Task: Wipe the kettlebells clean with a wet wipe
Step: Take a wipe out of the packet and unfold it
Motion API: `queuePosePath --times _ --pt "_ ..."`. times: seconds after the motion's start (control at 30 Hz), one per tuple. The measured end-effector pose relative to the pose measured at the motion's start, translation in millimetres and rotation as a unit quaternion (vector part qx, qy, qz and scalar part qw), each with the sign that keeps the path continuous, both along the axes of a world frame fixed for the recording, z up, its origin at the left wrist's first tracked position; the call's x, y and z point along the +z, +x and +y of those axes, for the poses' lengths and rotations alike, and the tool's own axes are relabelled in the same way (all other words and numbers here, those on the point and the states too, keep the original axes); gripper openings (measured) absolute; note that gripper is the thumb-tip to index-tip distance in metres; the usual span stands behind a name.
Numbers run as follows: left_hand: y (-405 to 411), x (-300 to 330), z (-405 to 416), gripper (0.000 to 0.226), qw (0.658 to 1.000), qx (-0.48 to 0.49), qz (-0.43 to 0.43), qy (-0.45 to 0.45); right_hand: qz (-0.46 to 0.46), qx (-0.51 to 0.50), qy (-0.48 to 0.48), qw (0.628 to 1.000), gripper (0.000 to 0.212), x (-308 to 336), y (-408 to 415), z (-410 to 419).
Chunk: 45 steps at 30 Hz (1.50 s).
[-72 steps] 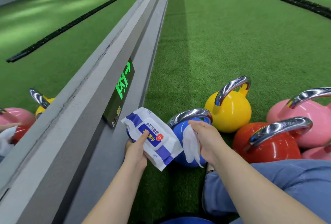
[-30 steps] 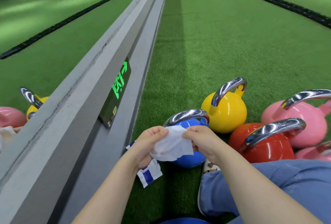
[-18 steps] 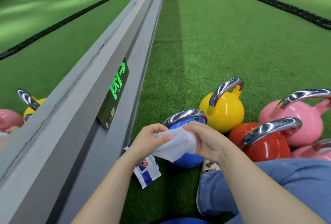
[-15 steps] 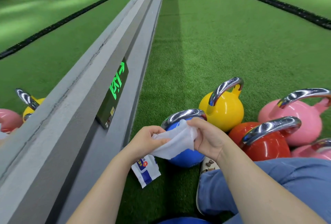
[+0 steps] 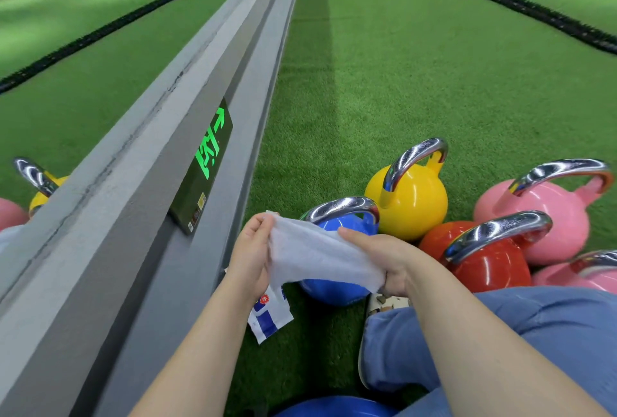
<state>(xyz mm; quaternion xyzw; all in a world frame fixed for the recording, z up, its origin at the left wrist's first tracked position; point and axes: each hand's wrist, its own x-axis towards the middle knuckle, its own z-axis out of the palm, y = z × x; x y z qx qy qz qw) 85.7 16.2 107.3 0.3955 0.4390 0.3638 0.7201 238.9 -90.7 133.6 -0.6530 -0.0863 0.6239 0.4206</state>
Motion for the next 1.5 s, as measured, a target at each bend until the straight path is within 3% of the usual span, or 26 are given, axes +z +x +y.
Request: queuePosePath --times 0.13,0.27,0.37,0.43,0.5,0.57,0.63,0.73,0.83,0.93,1.03,1.07,1.1,1.17,1.27,1.33,1.43,1.5 --pt "-2 -17 7 0.022 0.986 0.087 0.129 0.056 0.068 -0.179 0.076 0.979 0.025 -2 7 5" --pt "1 -34 -2 0.013 0.977 0.162 0.141 -0.017 0.091 -0.320 0.121 0.935 0.020 0 11 6" --pt "4 -46 -13 0.017 0.972 0.141 0.173 -0.072 0.090 -0.300 0.159 0.936 0.015 6 10 5" --pt "4 -50 -19 0.017 0.973 0.051 0.223 -0.043 0.081 -0.246 0.191 0.947 0.003 10 9 5" --pt "5 -43 -23 0.017 0.967 -0.020 0.252 0.026 0.080 -0.185 0.212 0.956 0.005 15 6 5" --pt "10 -30 -23 0.018 0.972 -0.052 0.213 0.082 0.079 -0.131 0.218 0.964 0.010 16 2 5" --pt "17 -12 -24 0.015 0.986 -0.092 0.109 0.090 0.090 -0.087 0.220 0.967 0.014 17 -1 4" --pt "27 10 -19 0.033 0.974 -0.200 0.004 0.104 0.113 -0.015 0.243 0.963 0.026 20 -2 1" --pt "30 12 -13 0.049 0.941 -0.314 0.020 0.124 0.127 0.010 0.252 0.959 0.039 25 0 0" --pt "24 2 -10 0.067 0.921 -0.383 0.022 0.066 0.147 -0.064 0.248 0.955 0.032 24 1 1" --pt "16 -2 -17 0.017 0.877 -0.478 0.042 0.017 0.138 -0.113 0.252 0.951 0.026 21 4 4" --pt "14 -4 -21 0.012 0.872 -0.489 0.032 -0.001 0.134 -0.124 0.249 0.951 0.026 22 4 4" --pt "12 -5 -24 0.013 0.873 -0.487 0.007 -0.023 0.132 -0.131 0.246 0.951 0.029 22 5 3" --pt "10 -6 -27 0.038 0.884 -0.460 -0.049 -0.069 0.133 -0.141 0.231 0.953 0.030 19 7 3" --pt "8 -1 -28 0.058 0.890 -0.426 -0.110 -0.121 0.138 -0.184 0.166 0.959 0.005 14 11 7" --pt "5 2 -27 0.061 0.894 -0.403 -0.137 -0.141 0.159 -0.292 0.136 0.933 0.017 8 19 7" --pt "2 5 -28 0.061 0.910 -0.345 -0.165 -0.162 0.162 -0.466 0.133 0.860 0.021 3 32 2" --pt "3 6 -27 0.053 0.920 -0.298 -0.206 -0.149 0.138 -0.424 0.092 0.890 0.022 -2 30 -1"
